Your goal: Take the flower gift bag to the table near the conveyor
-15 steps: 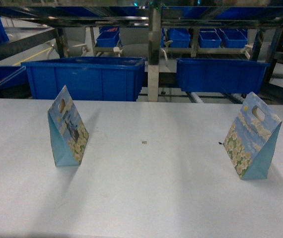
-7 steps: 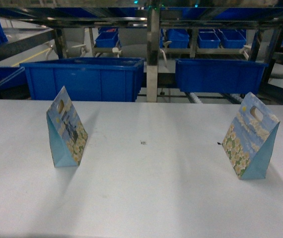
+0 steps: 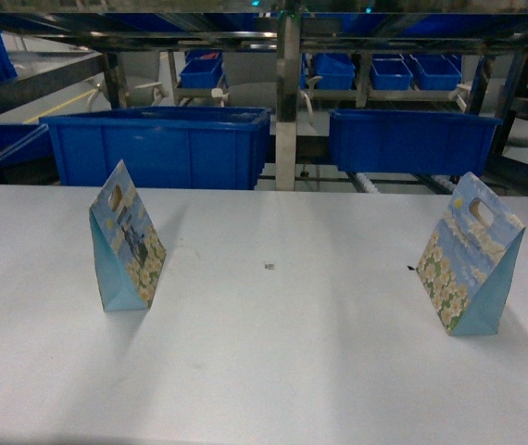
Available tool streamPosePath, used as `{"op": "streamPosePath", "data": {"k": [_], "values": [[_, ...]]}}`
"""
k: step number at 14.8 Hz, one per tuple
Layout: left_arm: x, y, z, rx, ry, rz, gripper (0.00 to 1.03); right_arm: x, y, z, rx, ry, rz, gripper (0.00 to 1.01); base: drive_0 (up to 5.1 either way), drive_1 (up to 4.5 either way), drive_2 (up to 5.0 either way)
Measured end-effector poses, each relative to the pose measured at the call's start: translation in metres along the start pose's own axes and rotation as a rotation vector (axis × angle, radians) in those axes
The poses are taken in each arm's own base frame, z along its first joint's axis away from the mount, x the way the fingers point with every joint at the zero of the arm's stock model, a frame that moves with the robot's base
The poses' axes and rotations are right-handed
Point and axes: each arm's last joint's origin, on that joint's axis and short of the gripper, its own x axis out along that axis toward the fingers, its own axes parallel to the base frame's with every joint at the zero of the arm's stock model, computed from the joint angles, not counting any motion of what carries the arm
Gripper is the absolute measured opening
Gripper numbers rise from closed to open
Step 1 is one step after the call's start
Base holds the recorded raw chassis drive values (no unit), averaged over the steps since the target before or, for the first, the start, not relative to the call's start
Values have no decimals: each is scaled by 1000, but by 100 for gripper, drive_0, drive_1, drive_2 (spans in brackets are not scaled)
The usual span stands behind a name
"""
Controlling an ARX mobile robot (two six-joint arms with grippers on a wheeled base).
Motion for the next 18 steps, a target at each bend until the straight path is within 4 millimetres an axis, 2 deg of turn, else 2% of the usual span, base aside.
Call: {"op": "streamPosePath", "data": {"k": [1,3,5,7,8,9,10,18], "values": [[0,0,0,0,0,0,25,0,0,0,0,0,0,21,0,0,0],[0,0,0,0,0,0,47,0,0,0,0,0,0,44,0,0,0],[0,0,0,0,0,0,74,0,0,0,0,0,0,71,0,0,0],[0,0,0,0,0,0,92,0,0,0,0,0,0,90,0,0,0],[0,0,0,0,0,0,97,0,0,0,0,0,0,94,0,0,0],[0,0,0,2,0,0,100,0,0,0,0,0,0,99,0,0,0],[0,0,0,2,0,0,97,0,0,0,0,0,0,97,0,0,0],[0,0,0,2,0,0,98,0,0,0,0,0,0,98,0,0,0]]}}
